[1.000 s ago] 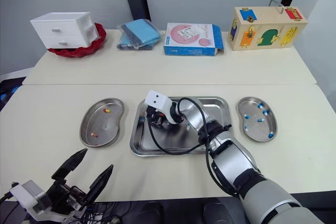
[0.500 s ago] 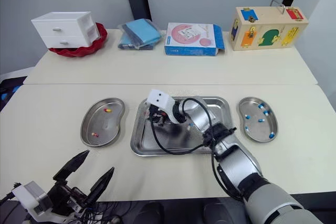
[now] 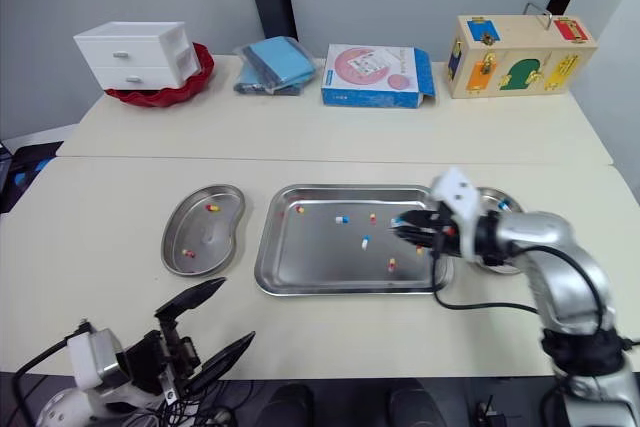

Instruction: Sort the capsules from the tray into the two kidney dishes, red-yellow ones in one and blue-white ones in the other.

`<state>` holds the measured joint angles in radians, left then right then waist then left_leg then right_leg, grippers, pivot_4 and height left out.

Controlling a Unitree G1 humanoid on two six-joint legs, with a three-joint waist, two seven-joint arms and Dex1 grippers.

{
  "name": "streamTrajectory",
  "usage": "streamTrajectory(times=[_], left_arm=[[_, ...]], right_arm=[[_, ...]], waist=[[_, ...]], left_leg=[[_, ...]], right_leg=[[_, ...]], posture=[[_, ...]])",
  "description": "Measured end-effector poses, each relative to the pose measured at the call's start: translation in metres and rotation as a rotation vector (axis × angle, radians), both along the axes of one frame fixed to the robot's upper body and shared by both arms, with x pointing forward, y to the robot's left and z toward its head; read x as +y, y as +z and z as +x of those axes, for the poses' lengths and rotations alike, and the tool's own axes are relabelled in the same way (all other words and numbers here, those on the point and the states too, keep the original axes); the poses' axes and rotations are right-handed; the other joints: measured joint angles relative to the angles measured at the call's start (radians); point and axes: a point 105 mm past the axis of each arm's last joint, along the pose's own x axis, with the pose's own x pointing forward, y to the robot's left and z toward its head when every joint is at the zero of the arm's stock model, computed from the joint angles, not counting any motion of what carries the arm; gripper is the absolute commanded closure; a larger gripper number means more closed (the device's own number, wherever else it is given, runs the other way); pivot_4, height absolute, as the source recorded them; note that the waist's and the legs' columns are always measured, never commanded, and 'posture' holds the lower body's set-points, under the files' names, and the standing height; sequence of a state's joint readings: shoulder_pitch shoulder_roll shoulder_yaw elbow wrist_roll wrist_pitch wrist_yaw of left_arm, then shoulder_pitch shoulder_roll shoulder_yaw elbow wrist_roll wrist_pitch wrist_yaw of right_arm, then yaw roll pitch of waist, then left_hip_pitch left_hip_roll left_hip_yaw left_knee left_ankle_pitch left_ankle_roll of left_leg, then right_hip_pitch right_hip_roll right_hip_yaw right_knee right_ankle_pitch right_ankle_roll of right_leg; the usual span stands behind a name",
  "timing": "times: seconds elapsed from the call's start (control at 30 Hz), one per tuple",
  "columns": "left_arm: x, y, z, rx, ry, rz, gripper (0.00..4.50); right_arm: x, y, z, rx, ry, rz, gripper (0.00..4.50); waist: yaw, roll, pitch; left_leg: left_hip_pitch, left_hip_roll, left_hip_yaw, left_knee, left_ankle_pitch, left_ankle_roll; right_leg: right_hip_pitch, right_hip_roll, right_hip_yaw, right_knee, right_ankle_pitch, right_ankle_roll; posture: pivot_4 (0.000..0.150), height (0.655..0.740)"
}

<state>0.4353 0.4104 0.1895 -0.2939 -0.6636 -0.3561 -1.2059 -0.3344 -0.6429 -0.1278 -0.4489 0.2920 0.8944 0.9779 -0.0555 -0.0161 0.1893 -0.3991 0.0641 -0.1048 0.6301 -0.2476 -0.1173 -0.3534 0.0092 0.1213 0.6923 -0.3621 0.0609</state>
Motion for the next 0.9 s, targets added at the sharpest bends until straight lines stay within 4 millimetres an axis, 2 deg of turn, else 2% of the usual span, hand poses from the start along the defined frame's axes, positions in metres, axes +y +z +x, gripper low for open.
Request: streamTrajectory(times=[0.1, 0.33, 0.43, 0.73, 0.9], left_arm=[[-0.007, -0.002, 0.002, -0.011, -0.071, -0.001, 0.00], [-0.012, 0.000, 0.009, -0.032, -0.112, -0.005, 0.00], [-0.012, -0.002, 0.009, -0.021, -0.118, -0.005, 0.00], [-0.012, -0.002, 0.009, -0.012, -0.120, -0.005, 0.00], [-0.011, -0.001, 0.009, -0.008, -0.109, -0.004, 0.00]], right_arm=[[-0.034, -0.006, -0.002, -0.004, -0.137, -0.034, 3.20], [-0.088, -0.018, -0.001, 0.000, -0.379, -0.052, 3.20], [-0.097, -0.025, 0.000, 0.013, -0.428, -0.055, 3.20], [-0.113, -0.030, 0.005, 0.009, -0.495, -0.066, 3.20], [-0.118, -0.032, 0.004, 0.013, -0.498, -0.075, 2.06]], waist=[[-0.004, 0.000, 0.000], [-0.001, 0.000, 0.000], [-0.002, 0.000, 0.000], [0.000, 0.000, 0.000], [0.001, 0.000, 0.000]], left_leg=[[0.001, 0.000, 0.000, 0.000, 0.000, 0.000], [0.001, 0.000, 0.001, 0.000, 0.000, 0.000], [0.001, 0.000, 0.001, 0.000, 0.000, 0.000], [0.001, 0.000, 0.000, 0.000, 0.000, 0.000], [0.001, 0.000, 0.000, 0.000, 0.000, 0.000]], right_leg=[[0.000, 0.000, 0.001, 0.000, 0.000, 0.000], [0.001, 0.000, 0.001, -0.001, 0.000, 0.000], [0.001, 0.000, 0.001, 0.000, 0.000, 0.000], [0.002, 0.000, 0.001, 0.000, 0.000, 0.000], [0.002, 0.000, 0.001, 0.000, 0.000, 0.000]], posture=[[0.150, 0.7400], [0.150, 0.7400], [0.150, 0.7400], [0.150, 0.7400], [0.150, 0.7400]])
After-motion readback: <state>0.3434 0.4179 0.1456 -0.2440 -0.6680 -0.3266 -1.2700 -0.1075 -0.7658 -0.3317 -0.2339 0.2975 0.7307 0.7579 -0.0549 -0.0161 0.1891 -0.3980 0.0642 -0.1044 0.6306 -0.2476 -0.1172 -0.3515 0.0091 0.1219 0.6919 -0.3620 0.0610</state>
